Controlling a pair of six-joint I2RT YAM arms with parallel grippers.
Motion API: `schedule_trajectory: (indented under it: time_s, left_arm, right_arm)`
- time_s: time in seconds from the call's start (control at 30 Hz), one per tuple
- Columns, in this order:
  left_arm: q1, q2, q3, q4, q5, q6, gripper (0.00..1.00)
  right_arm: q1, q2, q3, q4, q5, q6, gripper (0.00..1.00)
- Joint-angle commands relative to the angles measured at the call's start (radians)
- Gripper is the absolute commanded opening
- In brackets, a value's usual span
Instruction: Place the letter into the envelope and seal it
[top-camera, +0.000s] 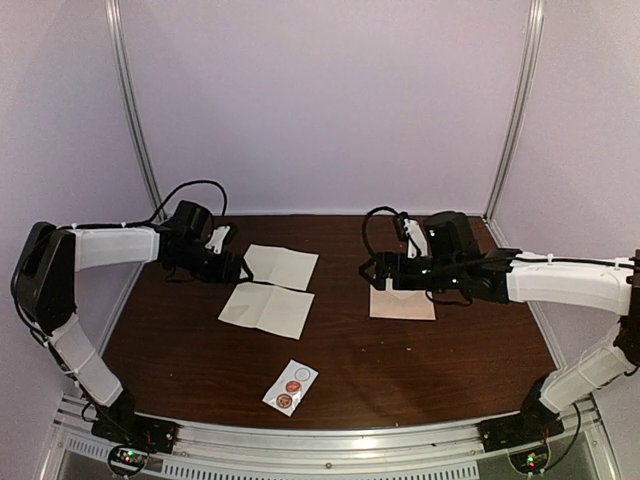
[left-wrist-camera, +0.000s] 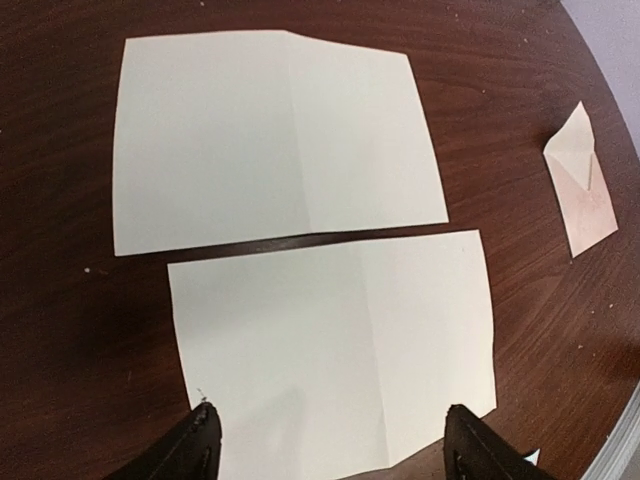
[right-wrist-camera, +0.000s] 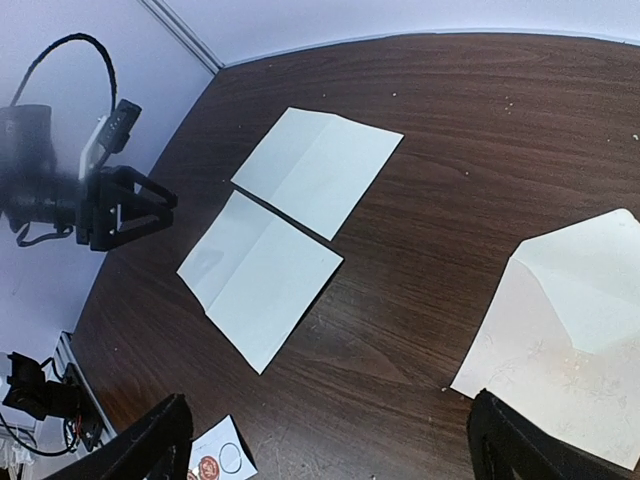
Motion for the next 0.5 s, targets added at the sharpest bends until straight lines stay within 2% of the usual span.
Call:
schedule_trajectory:
  time_s: [0.0,0.47]
  left_arm:
    - [-0.014,0.055,-0.025,0.007,0.043,0.042,0.79]
    - [-0.049,0.137,-0.108,0.039,0.085,0.060,0.81]
  right_arm:
    - [0.013,0.024,0.030,0.020,0.046,0.037,0.96]
    - [0.017,0.097,0.059,0.011,0.046,0.038,0.95]
